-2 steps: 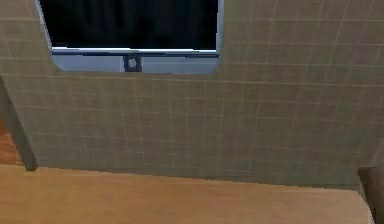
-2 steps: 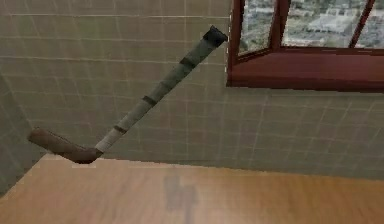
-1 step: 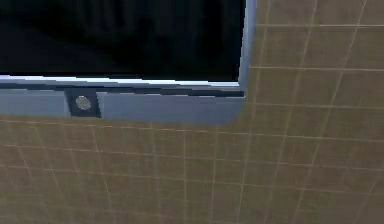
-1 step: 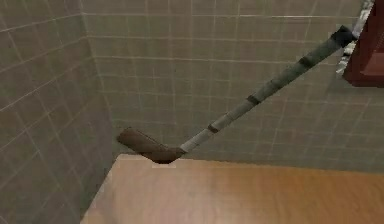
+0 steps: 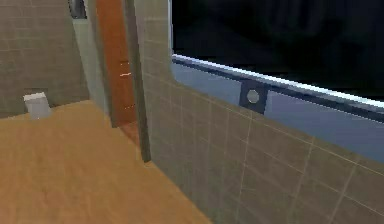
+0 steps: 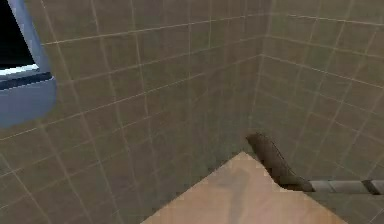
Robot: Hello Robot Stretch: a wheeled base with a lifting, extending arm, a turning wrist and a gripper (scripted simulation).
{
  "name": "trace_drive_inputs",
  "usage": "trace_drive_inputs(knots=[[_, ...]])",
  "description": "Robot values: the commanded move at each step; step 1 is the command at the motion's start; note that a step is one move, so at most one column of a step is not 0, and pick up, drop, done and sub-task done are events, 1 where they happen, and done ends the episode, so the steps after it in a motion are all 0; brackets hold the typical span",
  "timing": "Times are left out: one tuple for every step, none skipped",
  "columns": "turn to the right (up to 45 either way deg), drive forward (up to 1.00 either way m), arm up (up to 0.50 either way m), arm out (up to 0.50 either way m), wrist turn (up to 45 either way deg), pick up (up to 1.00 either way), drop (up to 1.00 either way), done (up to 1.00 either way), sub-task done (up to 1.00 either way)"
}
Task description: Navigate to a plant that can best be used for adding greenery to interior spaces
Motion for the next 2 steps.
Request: trace_drive_inputs(knots=[[-33.0,0.0,0.0,0.0,0.0,0.0,0.0,0.0,0.0],[0.0,1.0,0.0,0.0,0.0,0.0,0.0,0.0,0.0]])
